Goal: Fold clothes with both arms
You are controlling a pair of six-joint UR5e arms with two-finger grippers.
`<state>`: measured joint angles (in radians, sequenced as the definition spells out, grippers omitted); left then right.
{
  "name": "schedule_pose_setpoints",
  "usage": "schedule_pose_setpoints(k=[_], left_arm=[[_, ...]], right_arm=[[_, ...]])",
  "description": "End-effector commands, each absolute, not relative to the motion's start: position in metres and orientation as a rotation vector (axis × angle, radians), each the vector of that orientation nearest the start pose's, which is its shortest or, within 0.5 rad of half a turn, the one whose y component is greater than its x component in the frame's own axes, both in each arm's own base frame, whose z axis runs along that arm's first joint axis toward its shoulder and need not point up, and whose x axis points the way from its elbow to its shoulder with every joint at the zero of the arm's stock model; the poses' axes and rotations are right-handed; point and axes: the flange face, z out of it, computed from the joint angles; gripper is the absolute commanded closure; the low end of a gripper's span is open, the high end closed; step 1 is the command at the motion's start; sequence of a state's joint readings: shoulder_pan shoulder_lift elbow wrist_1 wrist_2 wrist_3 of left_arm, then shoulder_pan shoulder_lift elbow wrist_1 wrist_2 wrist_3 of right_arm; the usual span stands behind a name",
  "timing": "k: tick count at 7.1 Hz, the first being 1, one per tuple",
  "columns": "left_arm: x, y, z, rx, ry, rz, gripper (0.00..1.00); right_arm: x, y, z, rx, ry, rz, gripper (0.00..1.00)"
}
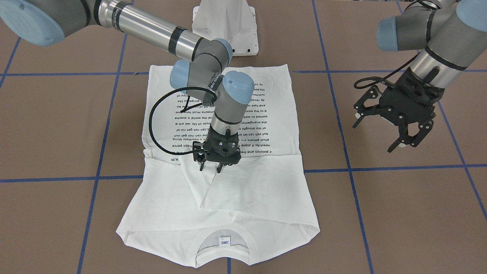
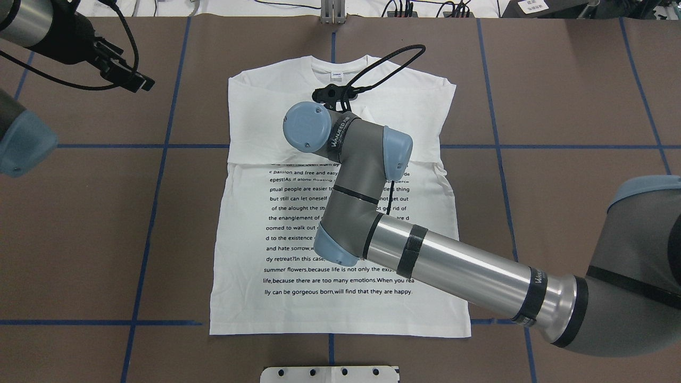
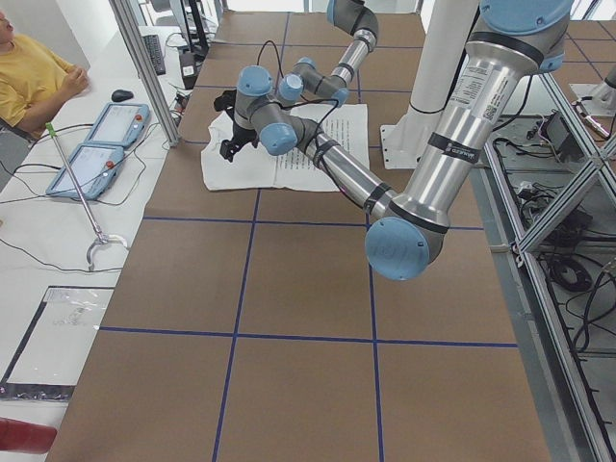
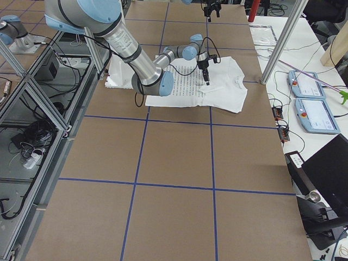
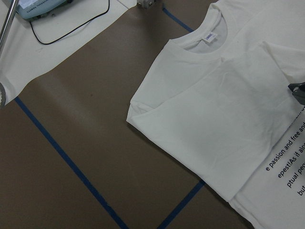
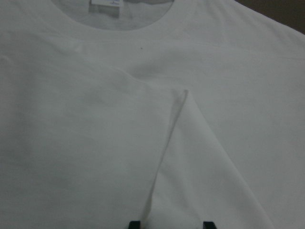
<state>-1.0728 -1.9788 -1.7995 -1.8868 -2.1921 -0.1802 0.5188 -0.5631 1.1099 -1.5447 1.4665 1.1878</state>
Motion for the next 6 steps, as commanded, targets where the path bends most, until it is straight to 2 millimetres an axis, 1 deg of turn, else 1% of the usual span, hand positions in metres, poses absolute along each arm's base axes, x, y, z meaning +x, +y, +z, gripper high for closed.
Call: schedule_pose_setpoints(k=[1,2,3,4,5,6], left_arm=[[0.225,-0.569,0.285,0.681,0.861,0.573,0.0],[0.225,-0.569,0.285,0.681,0.862,0.572,0.0],[0.225,-0.569,0.285,0.681,0.861,0.573,0.0],[0.225,-0.569,0.285,0.68,0.862,0.572,0.0],[0.226,-0.569,0.285,0.677,0.864,0.568,0.0],[0.226,-0.569,0.285,0.676,0.865,0.566,0.0]], right_arm=[[-0.648,-0.538,0.211,0.353,-0.468,0.137,1.0],[-0.637,-0.546,0.208,0.365,-0.462,0.122,1.0],[-0.62,-0.552,0.204,0.373,-0.43,0.077,1.0],[-0.596,-0.562,0.219,0.384,-0.405,0.048,1.0],[-0.568,-0.572,0.242,0.399,-0.382,0.013,1.0],[-0.548,-0.569,0.271,0.408,-0.359,-0.032,1.0]])
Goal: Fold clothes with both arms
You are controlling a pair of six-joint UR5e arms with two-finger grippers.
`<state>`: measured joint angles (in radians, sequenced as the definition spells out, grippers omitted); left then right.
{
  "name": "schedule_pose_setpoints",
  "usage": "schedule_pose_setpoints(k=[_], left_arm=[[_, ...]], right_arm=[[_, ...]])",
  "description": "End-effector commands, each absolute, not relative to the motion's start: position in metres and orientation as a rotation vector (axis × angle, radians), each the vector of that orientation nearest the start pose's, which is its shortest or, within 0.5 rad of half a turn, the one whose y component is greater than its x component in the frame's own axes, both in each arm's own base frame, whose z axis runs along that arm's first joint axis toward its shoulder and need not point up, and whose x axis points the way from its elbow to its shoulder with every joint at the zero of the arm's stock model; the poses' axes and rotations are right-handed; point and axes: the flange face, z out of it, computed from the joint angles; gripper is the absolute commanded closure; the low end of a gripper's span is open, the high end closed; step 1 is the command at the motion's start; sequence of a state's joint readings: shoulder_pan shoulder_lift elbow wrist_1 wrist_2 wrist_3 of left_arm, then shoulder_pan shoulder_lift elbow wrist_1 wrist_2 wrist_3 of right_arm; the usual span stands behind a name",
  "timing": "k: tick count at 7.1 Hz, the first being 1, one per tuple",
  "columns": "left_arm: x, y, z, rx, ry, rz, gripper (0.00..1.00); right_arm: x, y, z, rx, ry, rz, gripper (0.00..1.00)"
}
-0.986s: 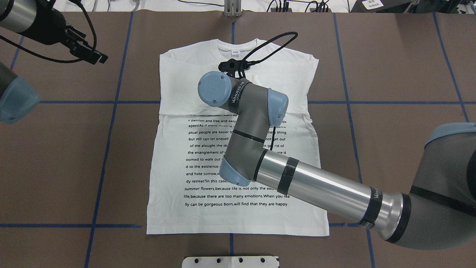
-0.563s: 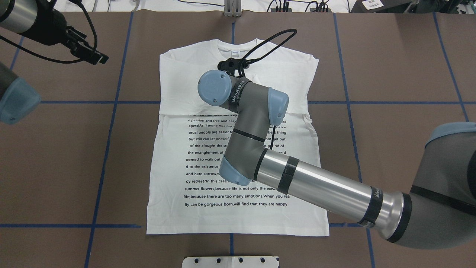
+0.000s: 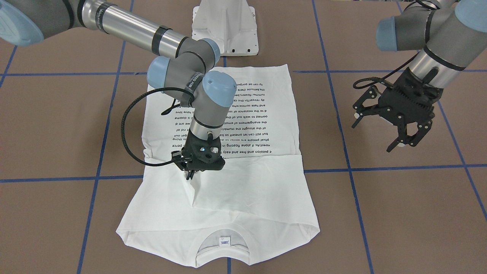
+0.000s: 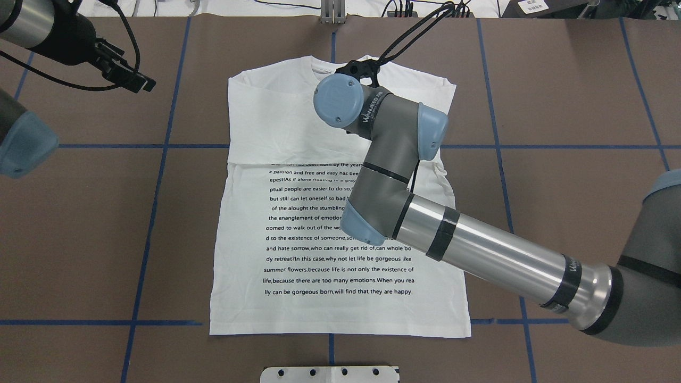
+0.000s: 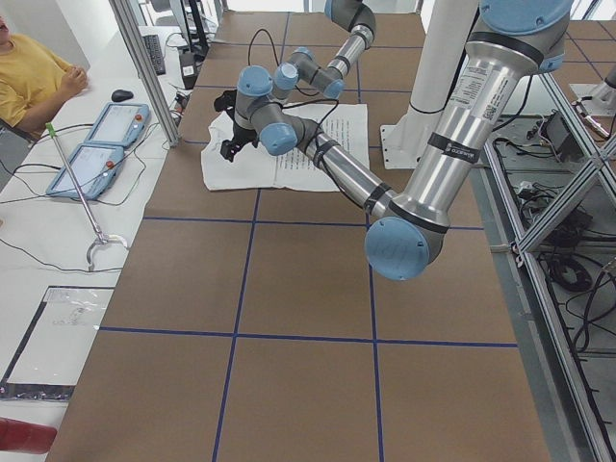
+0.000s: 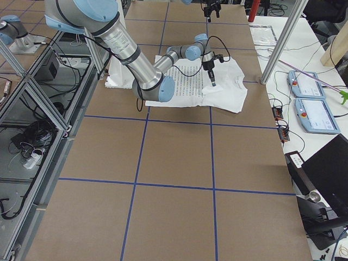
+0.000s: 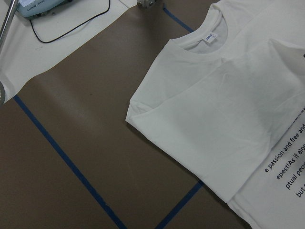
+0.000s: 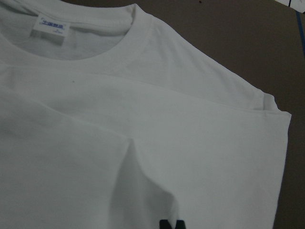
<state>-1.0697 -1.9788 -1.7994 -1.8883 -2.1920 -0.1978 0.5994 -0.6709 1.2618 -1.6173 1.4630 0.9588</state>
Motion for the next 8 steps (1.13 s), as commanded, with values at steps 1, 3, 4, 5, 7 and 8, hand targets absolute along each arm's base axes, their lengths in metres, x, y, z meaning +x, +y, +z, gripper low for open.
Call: schedule_pose_setpoints(k=[1,3,4,5,7,8], left_arm=[[0.226,-0.569,0.286,0.674,0.865,0.564,0.0],[0.226,-0.566,0.29,0.681,0.867,0.568,0.0],[0.226,-0.566,0.29,0.68,0.868,0.566,0.0],[0.225,-0.566,0.29,0.682,0.869,0.566,0.0],[0.224,-0.555,0.285,0.659,0.885,0.484,0.0],[0.213,-0.529,0.295,0.646,0.894,0.469,0.0]], right_arm=[[-0.537,-0.567,0.282,0.411,-0.354,-0.035,1.0],[-0.537,-0.569,0.279,0.432,-0.387,-0.018,0.0],[-0.536,-0.572,0.274,0.458,-0.422,-0.01,0.0],[-0.527,-0.581,0.263,0.474,-0.461,0.006,0.0],[-0.492,-0.567,0.254,0.445,-0.629,0.002,0.0],[-0.452,-0.535,0.25,0.477,-0.695,0.007,0.0]])
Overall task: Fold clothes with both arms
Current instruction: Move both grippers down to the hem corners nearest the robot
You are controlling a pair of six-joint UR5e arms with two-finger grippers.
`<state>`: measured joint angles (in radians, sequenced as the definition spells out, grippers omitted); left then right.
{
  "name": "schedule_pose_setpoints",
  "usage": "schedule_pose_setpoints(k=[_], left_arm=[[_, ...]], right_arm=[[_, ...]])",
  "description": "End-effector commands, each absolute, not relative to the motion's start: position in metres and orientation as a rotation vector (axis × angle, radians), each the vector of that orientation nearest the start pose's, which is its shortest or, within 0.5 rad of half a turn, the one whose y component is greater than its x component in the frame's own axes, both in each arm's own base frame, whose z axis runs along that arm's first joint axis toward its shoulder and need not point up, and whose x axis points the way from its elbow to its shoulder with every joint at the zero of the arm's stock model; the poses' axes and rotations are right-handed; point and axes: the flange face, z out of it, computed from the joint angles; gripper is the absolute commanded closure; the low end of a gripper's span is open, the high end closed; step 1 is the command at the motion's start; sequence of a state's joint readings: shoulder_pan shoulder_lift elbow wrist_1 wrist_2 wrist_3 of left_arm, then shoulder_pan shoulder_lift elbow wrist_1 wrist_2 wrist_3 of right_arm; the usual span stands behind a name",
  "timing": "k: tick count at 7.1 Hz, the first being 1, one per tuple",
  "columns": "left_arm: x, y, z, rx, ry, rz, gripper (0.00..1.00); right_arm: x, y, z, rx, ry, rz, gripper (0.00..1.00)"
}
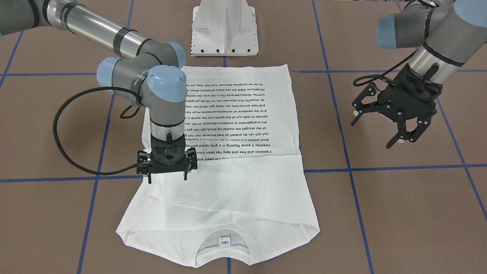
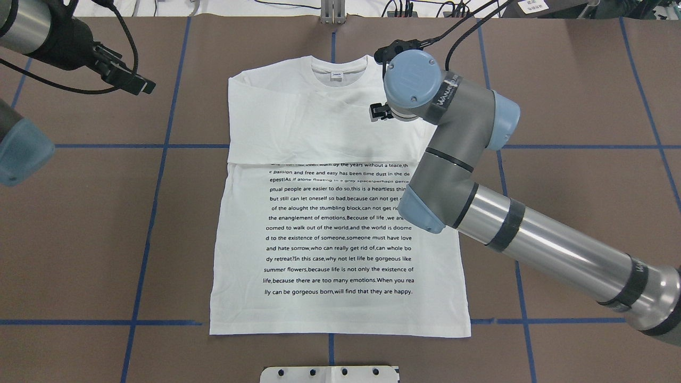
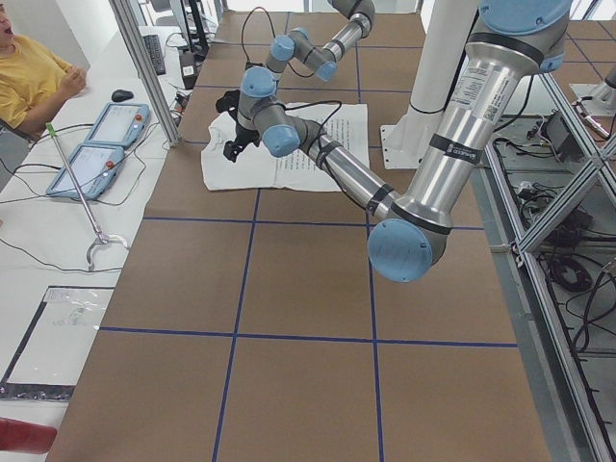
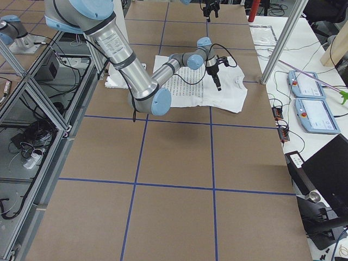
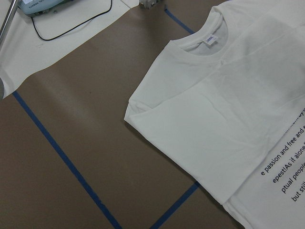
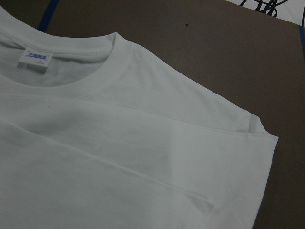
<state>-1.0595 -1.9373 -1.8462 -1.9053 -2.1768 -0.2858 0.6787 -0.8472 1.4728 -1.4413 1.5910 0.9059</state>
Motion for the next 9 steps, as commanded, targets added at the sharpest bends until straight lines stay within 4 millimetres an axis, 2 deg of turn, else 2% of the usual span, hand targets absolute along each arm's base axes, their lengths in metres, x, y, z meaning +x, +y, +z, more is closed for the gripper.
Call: schedule_pose_setpoints(k=[1,2,3,4,5,6,7,8,9], left_arm=[[0.201,-0.5,0.297,0.62,0.921,0.412,0.0],[0.202,-0.469,0.296,0.578,0.954,0.353,0.0],[0.225,-0.424,0.29,0.516,0.99,0.269,0.0],[0.248,-0.393,0.284,0.473,1.041,0.207,0.0],[0.27,-0.364,0.299,0.447,1.086,0.15,0.0],[0.3,-0.329,0.315,0.416,1.124,0.069,0.0],[0.333,-0.296,0.323,0.352,1.141,-0.011,0.0],[0.384,-0.253,0.34,0.312,1.114,-0.103,0.0],[0.42,-0.228,0.363,0.283,1.075,-0.129,0.0]], right_arm=[[-0.41,-0.489,0.263,0.465,-0.756,0.028,0.0],[-0.385,-0.442,0.268,0.427,-0.818,0.066,0.0],[-0.373,-0.393,0.28,0.365,-0.864,0.13,0.0],[-0.36,-0.353,0.27,0.348,-0.946,0.171,0.0],[-0.359,-0.316,0.286,0.312,-0.931,0.191,0.0],[-0.371,-0.282,0.301,0.316,-0.905,0.228,0.0],[-0.371,-0.262,0.308,0.308,-0.894,0.212,0.0],[-0.373,-0.251,0.311,0.284,-0.894,0.217,0.0],[-0.373,-0.249,0.311,0.283,-0.896,0.218,0.0]])
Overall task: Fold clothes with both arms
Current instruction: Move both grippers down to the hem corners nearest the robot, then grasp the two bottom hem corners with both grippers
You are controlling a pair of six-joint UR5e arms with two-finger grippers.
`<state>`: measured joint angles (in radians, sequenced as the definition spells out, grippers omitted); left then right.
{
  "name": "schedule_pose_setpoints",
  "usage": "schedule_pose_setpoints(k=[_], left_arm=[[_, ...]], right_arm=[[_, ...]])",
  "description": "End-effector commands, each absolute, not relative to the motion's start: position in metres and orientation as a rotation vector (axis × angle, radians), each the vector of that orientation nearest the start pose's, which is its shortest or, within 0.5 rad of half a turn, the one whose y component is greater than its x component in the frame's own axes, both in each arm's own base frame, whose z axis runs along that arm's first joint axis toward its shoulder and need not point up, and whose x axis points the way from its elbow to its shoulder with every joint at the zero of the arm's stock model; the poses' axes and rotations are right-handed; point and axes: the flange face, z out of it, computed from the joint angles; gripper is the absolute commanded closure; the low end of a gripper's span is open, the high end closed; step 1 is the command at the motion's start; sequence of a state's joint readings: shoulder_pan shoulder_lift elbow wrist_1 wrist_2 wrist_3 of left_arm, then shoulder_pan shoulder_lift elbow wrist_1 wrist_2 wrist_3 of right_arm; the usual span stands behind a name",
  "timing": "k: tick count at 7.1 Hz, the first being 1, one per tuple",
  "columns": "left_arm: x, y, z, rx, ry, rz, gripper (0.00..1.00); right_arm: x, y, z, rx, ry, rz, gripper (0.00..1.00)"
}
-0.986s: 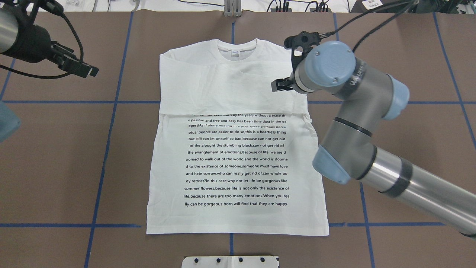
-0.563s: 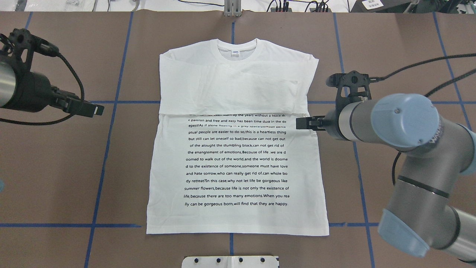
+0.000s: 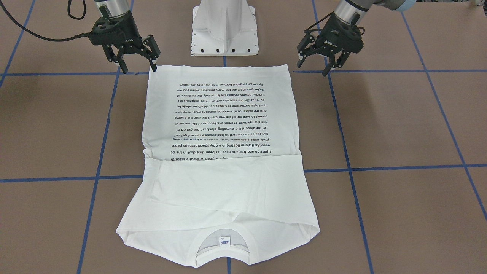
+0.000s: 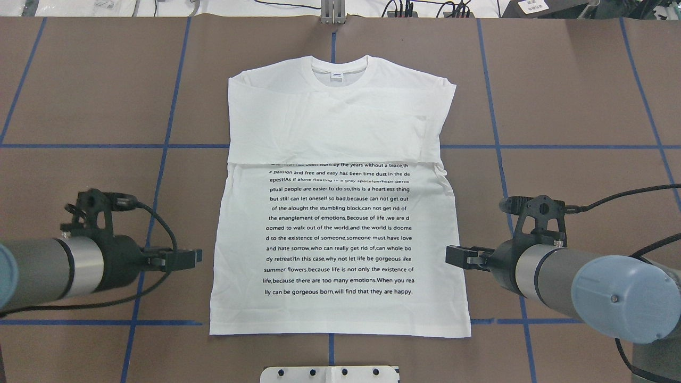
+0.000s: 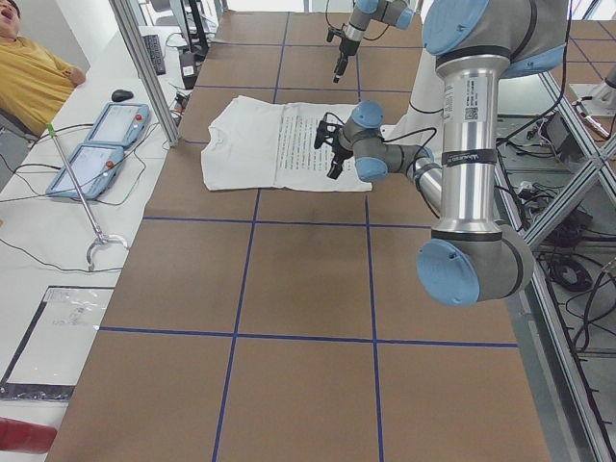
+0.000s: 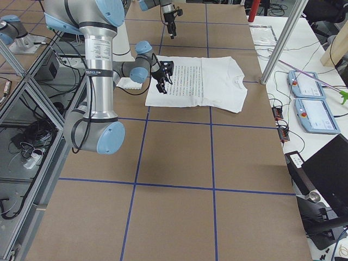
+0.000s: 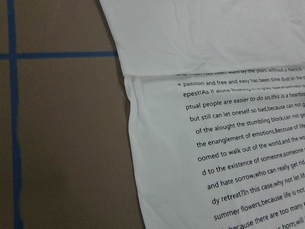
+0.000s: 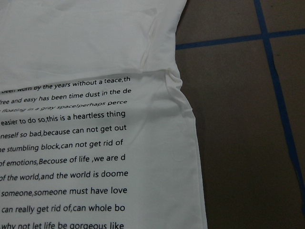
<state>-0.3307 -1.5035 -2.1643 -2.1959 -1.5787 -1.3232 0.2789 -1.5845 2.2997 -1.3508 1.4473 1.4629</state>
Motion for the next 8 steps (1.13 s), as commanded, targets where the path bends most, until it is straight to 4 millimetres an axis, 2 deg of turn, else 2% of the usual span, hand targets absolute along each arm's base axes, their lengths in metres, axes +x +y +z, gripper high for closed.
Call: schedule_pose_setpoints(k=[1,3,6,8], left_arm=[[0.439,-0.216,0.366,0.255,1.067,-0.118,0.0],[0.475,-0.216,0.365,0.252,1.064,-0.112,0.01],[0.483,-0.199,0.369,0.213,1.044,-0.101,0.11],[0.485,-0.188,0.367,0.195,1.052,-0.087,0.13]], right_arm=[[-0.373,-0.25,0.31,0.285,-0.897,0.218,0.0],[-0.374,-0.249,0.311,0.286,-0.896,0.218,0.0],[-0.375,-0.249,0.31,0.285,-0.898,0.216,0.0],[-0.375,-0.249,0.31,0.285,-0.898,0.216,0.0]])
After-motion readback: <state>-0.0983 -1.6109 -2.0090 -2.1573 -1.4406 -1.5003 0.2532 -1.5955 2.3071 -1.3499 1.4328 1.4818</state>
